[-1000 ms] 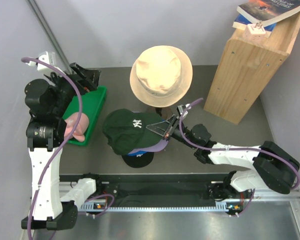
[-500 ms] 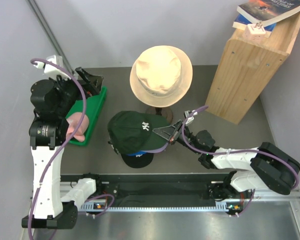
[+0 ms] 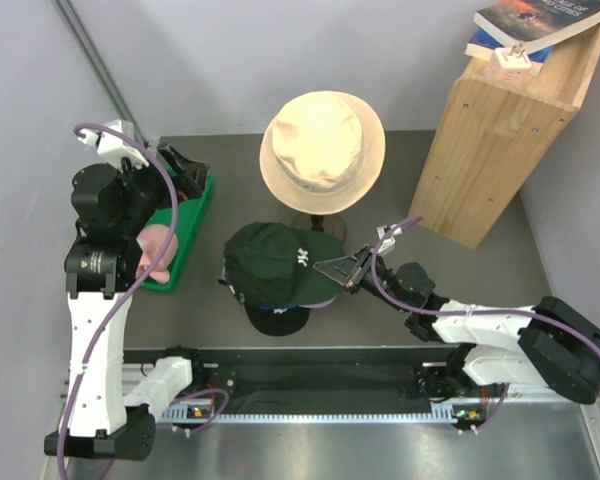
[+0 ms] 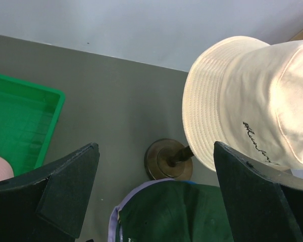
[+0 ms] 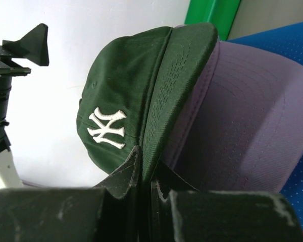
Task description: Stack the hats
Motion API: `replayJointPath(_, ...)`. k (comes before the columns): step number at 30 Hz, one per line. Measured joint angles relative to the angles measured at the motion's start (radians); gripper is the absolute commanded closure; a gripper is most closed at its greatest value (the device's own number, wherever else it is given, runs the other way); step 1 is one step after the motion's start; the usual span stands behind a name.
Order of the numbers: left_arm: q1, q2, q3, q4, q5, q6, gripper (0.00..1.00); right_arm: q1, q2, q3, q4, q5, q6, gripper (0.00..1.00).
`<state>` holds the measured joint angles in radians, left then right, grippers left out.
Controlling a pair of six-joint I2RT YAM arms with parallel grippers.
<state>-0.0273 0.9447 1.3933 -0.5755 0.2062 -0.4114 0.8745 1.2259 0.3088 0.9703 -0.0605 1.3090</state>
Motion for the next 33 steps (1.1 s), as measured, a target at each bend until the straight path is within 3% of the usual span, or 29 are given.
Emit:
replayJointPath(3,0.0,0.0,-0.008,-0.008,-0.007,0.004,0.01,-0.001,-0.036,0.002,-0.057,0.01,-0.028,0.76)
replayJointPath(7,0.0,0.0,-0.021,-0.01,-0.018,0.012,0.01,-0.01,-0.043,0.008,-0.144,0.023,-0.062,0.41)
replayJointPath(10,0.0,0.0,-0.034,-0.017,-0.04,0.013,0.01,-0.016,-0.058,0.019,-0.239,0.039,-0.097,0.25)
replayJointPath(22,0.0,0.003,-0.056,-0.039,-0.148,0.006,0.01,-0.033,-0.224,0.128,-0.644,0.138,-0.295,0.04)
replayJointPath(27,0.002,0.043,-0.076,-0.109,-0.305,0.01,0.01,-0.087,-0.338,0.182,-0.816,0.203,-0.367,0.0)
replayJointPath(33,0.066,0.068,-0.224,-0.194,-0.488,-0.006,0.01,-0.234,-0.463,0.227,-0.95,0.234,-0.409,0.0)
